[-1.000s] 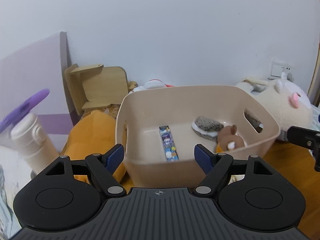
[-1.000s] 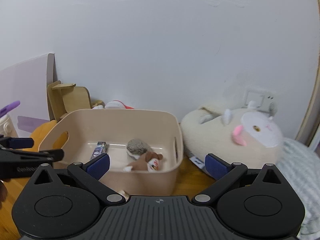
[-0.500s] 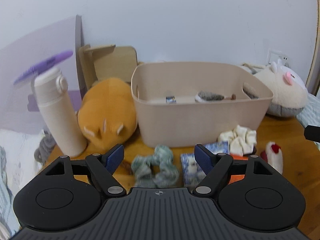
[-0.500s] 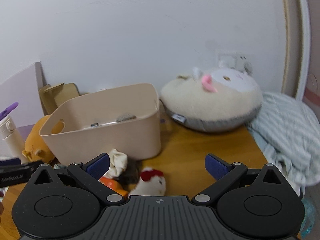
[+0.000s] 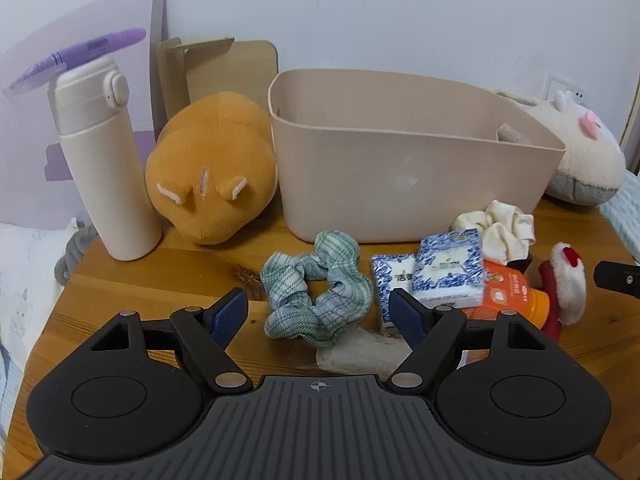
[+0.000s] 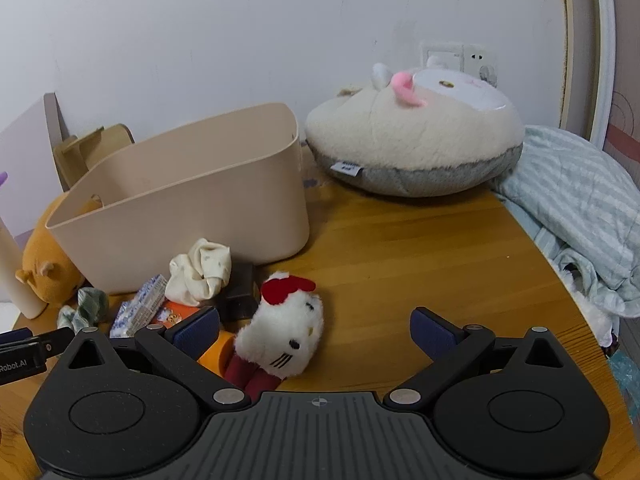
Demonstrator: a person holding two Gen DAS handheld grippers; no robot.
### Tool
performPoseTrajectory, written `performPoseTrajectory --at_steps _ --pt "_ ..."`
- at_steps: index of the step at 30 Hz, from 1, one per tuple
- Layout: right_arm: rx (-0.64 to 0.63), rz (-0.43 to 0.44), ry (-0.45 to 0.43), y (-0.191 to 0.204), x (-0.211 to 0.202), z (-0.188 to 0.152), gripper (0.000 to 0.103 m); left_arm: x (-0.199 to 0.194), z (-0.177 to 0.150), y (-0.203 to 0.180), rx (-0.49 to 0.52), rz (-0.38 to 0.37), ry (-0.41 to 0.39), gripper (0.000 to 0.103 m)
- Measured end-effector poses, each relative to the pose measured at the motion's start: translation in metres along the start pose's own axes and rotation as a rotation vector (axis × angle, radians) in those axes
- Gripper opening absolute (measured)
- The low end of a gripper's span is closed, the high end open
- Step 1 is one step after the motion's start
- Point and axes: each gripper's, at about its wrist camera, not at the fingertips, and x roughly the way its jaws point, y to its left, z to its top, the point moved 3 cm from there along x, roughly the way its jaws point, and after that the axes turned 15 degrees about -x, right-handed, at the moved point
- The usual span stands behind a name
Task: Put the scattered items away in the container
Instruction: 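Withdraw both tools from the bin back toward the remaining items, then grasp the green plaid scrunchie with the left tool while the right tool grasps the Hello Kitty plush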
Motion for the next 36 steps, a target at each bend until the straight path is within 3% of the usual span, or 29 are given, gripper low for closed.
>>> performPoseTrajectory --at_steps 23,30,32,34,36 --pt "-0.066 -0.071 0.091 0.02 0.054 0.0 0.101 0.054 0.002 0.005 0.021 0.027 0.049 0.079" --pt "-0.096 -0.056 0.145 0.025 0.069 -0.005 0.088 0.064 0.001 0.004 0.03 0.037 0.062 0.078" --pt "-0.087 -0.046 0.145 0.024 0.071 -0.006 0.087 0.065 0.001 0.003 0.035 0.031 0.059 0.073" --pt "-0.075 -0.029 0.145 0.023 0.071 -0.007 0.08 0.065 0.002 0.002 0.038 0.027 0.06 0.071" --pt "-0.088 -0.037 0.147 0.023 0.071 -0.006 0.067 0.066 0.003 0.0 0.038 0.024 0.062 0.069"
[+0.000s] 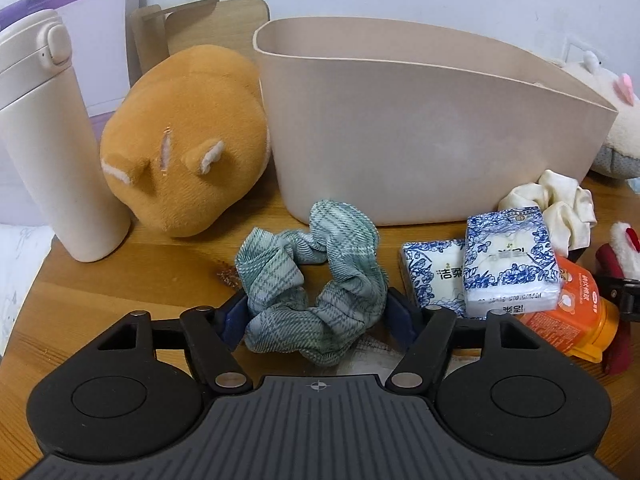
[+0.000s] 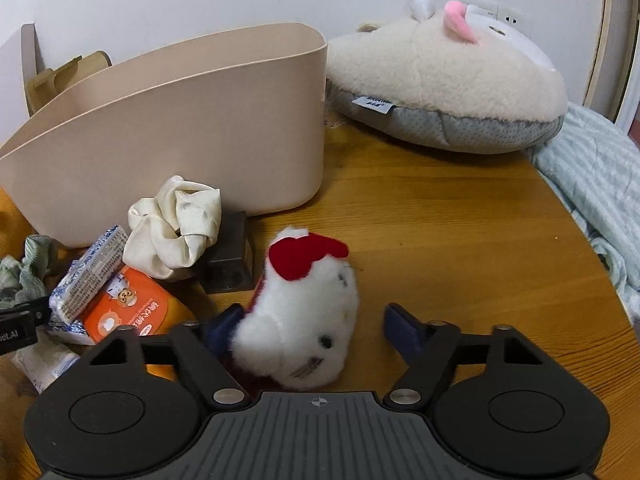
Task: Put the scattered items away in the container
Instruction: 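Grasp the green plaid scrunchie with the left tool while the right tool grasps the Hello Kitty plush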
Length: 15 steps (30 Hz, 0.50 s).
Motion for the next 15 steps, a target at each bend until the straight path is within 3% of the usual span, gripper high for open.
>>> performPoseTrajectory --at_steps 3,5,8,15 --pt "-0.035 -0.016 0.002 0.0023 -0.0018 0.001 0.055 -0.0003 0.0004 0.0006 -0.004 -0.004 -0.006 0.058" --pt "-0.039 -0.008 -0.004 0.0019 -0.0036 0.0015 0.045 -0.0014 0.0011 0.002 -0.01 -0.002 -0.011 0.043" --pt "-0.04 0.001 -0.008 0.0 -0.0057 0.0022 0.042 -0.002 0.0022 0.0042 -0.016 -0.001 -0.01 0.029" --pt "-0.011 0.026 -0.018 0.0001 -0.0093 -0.0012 0.038 -0.0058 0.0003 0.0022 -0.019 0.007 -0.008 0.017"
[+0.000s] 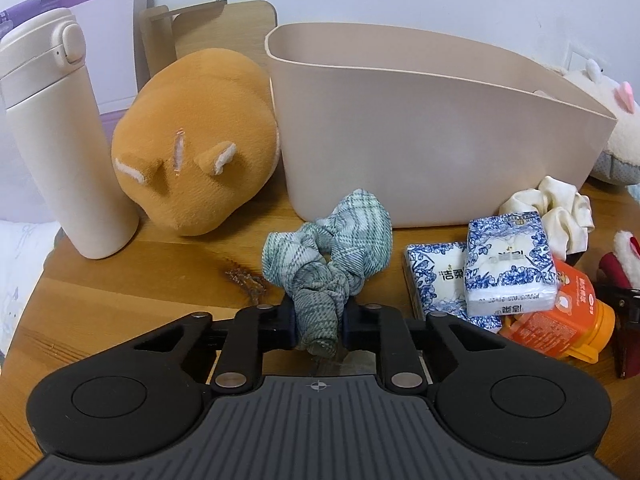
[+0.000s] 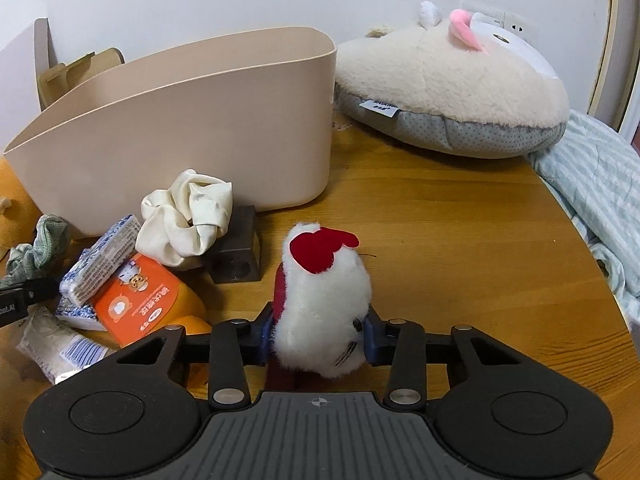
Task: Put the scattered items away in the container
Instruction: 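Grasp the green plaid scrunchie with the left tool while the right tool grasps the Hello Kitty plush, then lift both held items over the bin and open both tools to release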
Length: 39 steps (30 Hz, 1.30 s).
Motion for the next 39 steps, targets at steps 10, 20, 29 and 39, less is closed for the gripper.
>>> performPoseTrajectory --at_steps 10,20,29,39 --pt "0.016 0.008 -0.05 -0.001 -0.025 -0.002 0.038 -0.038 -0.004 -0.007 -0.007 -0.022 -0.047 0.017" --pt "0.022 0.045 -0.128 -0.004 -0.064 0.007 0.038 -0.08 0.008 -0.021 0.014 -0.067 -0.137 0.017" --pt "0.004 0.043 -0.205 -0.012 -0.094 0.029 0.038 -0.103 0.02 -0.036 0.036 -0.09 -0.191 0.017" --pt "-0.028 0.055 -0.28 -0.03 -0.117 0.076 0.038 -0.107 0.052 -0.054 0.049 -0.12 -0.218 0.017"
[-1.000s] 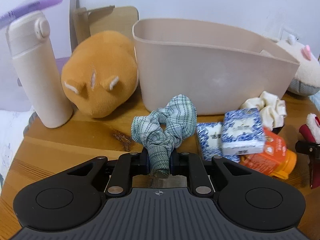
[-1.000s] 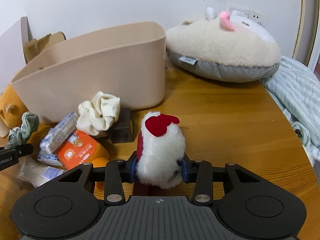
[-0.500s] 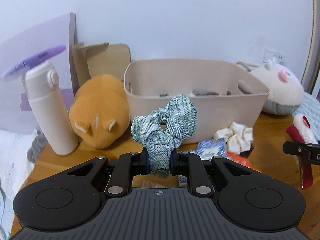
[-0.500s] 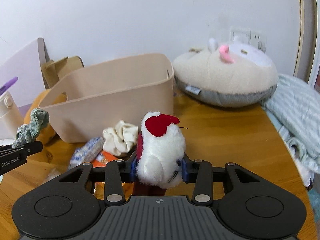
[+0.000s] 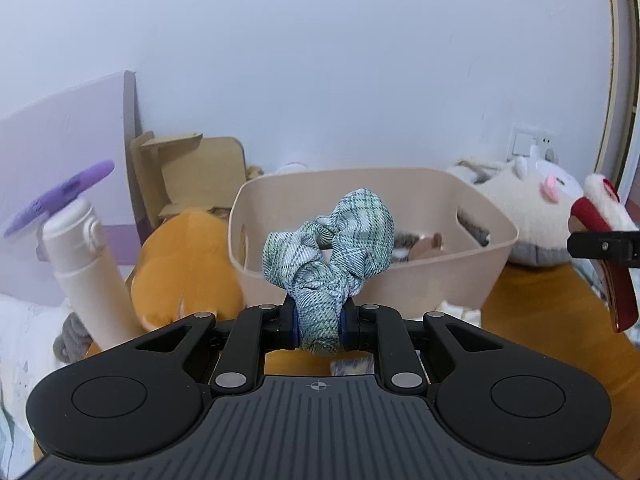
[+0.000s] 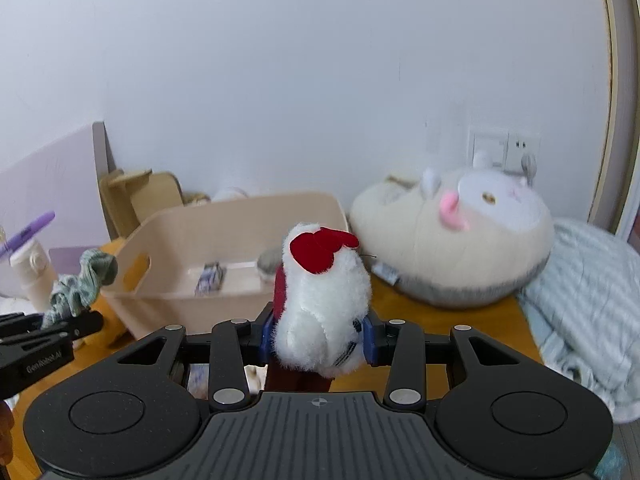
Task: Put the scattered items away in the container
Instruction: 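Lift both held items over the bin and open both tools to release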
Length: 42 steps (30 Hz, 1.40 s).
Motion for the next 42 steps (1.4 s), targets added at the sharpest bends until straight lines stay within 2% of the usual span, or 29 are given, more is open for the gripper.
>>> performPoseTrajectory --at_steps 7,22,30,38,42 --pt "-0.01 0.013 -0.016 -0.006 0.011 0.03 0.038 0.02 0.024 -0.007 0.002 0.003 -0.007 0.017" --pt "-0.059 0.053 -0.01 0.018 0.057 0.066 0.038 0.071 0.066 -0.012 0.002 0.036 -0.002 0.017" --pt "-0.031 0.089 0.025 0.021 0.1 0.077 0.038 0.113 0.072 -0.011 -0.007 0.08 0.048 0.017" --pt "-0.053 0.065 0.096 0.027 0.146 0.075 0.038 0.156 0.054 -0.005 0.009 0.121 0.145 0.017" --pt "-0.062 0.064 0.137 0.03 0.162 0.068 0.038 0.167 0.049 0.0 0.003 0.137 0.165 0.017"
